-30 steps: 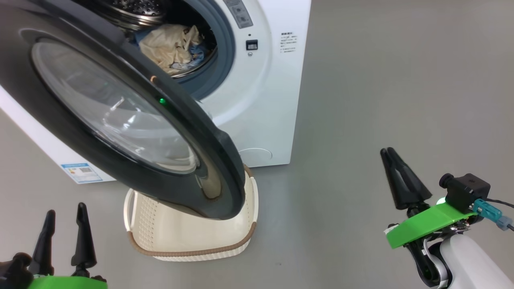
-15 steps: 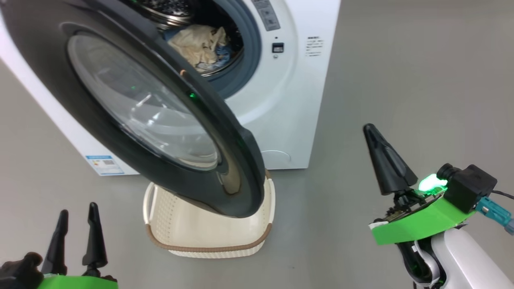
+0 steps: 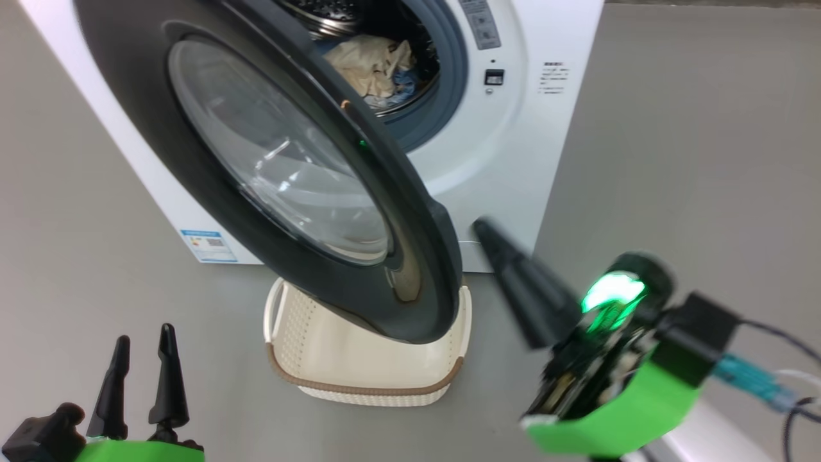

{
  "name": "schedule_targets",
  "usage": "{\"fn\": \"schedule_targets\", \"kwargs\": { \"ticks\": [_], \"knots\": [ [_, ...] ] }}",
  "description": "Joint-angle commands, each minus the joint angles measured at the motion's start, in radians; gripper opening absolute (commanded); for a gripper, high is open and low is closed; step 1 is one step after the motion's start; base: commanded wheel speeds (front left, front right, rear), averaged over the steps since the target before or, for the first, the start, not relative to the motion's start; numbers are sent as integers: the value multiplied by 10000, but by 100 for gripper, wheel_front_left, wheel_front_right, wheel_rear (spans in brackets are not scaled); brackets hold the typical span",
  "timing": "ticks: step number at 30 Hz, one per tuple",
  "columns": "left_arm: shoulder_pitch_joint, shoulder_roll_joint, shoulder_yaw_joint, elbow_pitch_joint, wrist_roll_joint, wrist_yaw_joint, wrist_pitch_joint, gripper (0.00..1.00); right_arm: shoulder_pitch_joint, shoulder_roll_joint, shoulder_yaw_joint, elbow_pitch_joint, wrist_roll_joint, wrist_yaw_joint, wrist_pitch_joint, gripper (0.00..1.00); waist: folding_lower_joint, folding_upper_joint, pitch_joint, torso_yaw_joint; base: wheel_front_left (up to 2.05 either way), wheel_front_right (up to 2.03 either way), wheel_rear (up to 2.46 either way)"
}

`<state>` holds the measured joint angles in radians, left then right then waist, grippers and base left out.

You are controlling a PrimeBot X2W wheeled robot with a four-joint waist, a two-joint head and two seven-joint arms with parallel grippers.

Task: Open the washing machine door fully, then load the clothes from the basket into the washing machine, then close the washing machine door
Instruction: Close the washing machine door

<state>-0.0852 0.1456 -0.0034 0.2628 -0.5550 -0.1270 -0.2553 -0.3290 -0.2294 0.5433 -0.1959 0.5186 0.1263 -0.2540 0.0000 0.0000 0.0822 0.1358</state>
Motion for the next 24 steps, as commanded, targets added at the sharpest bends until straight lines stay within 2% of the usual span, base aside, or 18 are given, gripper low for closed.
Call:
{"fn": "schedule_targets", "kwargs": {
  "ticks": [1, 6, 24],
  "knots": [
    [-297, 177, 292, -249, -41, -36, -64, 100, -247, -110, 678, -140, 386, 44, -78, 0, 0, 0, 4, 180, 0, 0, 0],
    [-286, 114, 278, -219, -53, -36, -64, 100, -468, -507, 1739, 503, 682, 44, -78, 0, 0, 0, 1, 401, 0, 0, 0],
    [-498, -179, 139, -258, -127, -36, -65, 100, -1582, -1268, 3267, 2853, 1217, 44, -78, 0, 0, 0, 622, 1432, 0, 0, 0]
  ]
}}
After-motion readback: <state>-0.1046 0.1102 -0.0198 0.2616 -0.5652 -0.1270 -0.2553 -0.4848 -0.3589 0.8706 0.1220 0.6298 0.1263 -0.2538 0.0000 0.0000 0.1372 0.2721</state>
